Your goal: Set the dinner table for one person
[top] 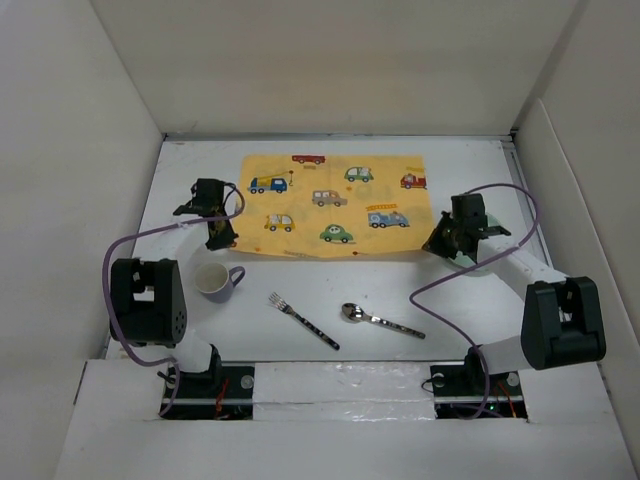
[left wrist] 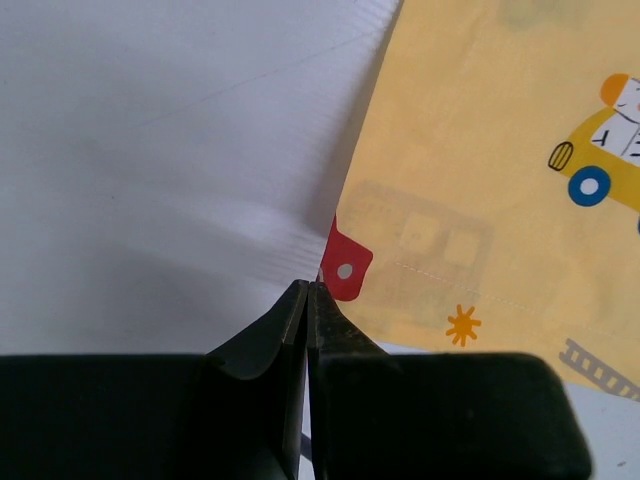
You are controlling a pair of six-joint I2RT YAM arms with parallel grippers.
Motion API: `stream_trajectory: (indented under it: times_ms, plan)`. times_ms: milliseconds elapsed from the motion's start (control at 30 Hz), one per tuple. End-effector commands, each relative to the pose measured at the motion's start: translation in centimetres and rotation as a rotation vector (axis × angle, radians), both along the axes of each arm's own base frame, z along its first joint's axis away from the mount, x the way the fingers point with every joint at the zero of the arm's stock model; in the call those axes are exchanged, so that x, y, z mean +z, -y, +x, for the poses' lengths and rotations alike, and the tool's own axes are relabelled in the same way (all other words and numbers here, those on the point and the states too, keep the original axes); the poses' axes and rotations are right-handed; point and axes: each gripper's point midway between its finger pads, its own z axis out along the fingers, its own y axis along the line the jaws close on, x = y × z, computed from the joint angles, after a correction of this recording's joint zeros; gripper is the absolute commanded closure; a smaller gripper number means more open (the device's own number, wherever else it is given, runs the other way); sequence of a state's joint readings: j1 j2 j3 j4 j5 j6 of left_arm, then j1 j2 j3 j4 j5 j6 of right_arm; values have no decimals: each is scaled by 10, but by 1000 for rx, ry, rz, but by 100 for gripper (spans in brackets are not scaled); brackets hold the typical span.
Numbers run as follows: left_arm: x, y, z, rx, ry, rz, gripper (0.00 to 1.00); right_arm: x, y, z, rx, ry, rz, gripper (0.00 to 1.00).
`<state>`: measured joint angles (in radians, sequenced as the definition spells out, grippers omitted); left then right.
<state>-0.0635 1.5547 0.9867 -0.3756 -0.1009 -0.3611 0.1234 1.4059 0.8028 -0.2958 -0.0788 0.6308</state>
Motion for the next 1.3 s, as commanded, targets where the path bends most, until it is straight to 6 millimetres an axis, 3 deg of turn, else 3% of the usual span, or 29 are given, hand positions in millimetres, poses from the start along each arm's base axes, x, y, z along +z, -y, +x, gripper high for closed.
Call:
stream_trajectory:
  times_ms: [0, 133, 167, 200, 233, 267, 300, 367, 467, 500, 533, 567, 600, 633, 667, 733, 767, 800, 833, 867, 900, 1000, 1067, 1100, 1267]
  plan:
    - [15, 0, -10, -5, 18, -7, 100, -4, 3, -14, 14, -37, -9, 100]
    - [16, 3, -15, -23, 5, -17, 100, -9, 5, -20, 16, -65, -19, 100]
    - [17, 3, -16, -32, 6, -18, 96, -8, 6, -20, 14, -65, -21, 100]
    - [19, 5, -14, -37, 11, -25, 84, -9, 6, -20, 12, -70, -26, 96]
    - [21, 6, -14, -40, 14, -27, 72, -7, 7, -19, 11, -66, -27, 89]
    - [34, 7, -6, -46, 53, -33, 56, 4, 5, -16, 14, -45, -5, 67]
    - [34, 7, -5, -46, 53, -33, 56, 4, 5, -16, 14, -45, -5, 67]
    - [57, 10, 6, -58, 106, -46, 52, 25, 0, -10, 29, 3, 21, 40]
    - [97, 17, 20, -79, 219, -75, 52, 60, 12, -8, -54, 86, 29, 38]
    - [109, 21, 22, -89, 251, -78, 53, 66, 22, -7, -105, 110, 21, 41]
    - [123, 34, 22, -130, 292, -108, 54, 77, 40, -6, -198, 147, 41, 55]
    - [134, 43, 24, -149, 324, -130, 56, 68, 51, -12, -256, 130, 48, 92]
    - [141, 49, 23, -171, 342, -160, 58, 64, 63, -14, -311, 129, 56, 100]
    - [156, 62, 22, -217, 394, -226, 69, 62, 84, -17, -414, 131, 80, 100]
    - [156, 68, 19, -231, 402, -256, 80, 46, 94, -26, -466, 96, 90, 100]
    - [170, 80, 13, -268, 456, -322, 100, 34, 116, -34, -595, 86, 116, 100]
    - [162, 93, 1, -314, 439, -391, 100, 25, 145, -47, -727, 90, 129, 85]
    - [163, 93, 1, -311, 438, -394, 100, 18, 144, -51, -730, 75, 129, 84]
    - [167, 97, -3, -328, 455, -417, 100, 14, 150, -56, -760, 69, 131, 72]
    - [160, 103, -11, -354, 436, -449, 100, 9, 158, -61, -794, 57, 130, 43]
    - [158, 104, -14, -360, 429, -458, 100, 0, 159, -62, -797, 54, 141, 36]
    - [149, 105, -24, -367, 419, -469, 92, -16, 162, -58, -774, 45, 183, 31]
    - [144, 108, -28, -377, 417, -472, 84, -13, 168, -54, -781, 43, 175, 32]
    - [143, 109, -28, -380, 412, -475, 82, -27, 170, -53, -787, -5, 172, 32]
    - [146, 114, -27, -396, 413, -500, 80, -41, 171, -38, -812, -51, 242, 47]
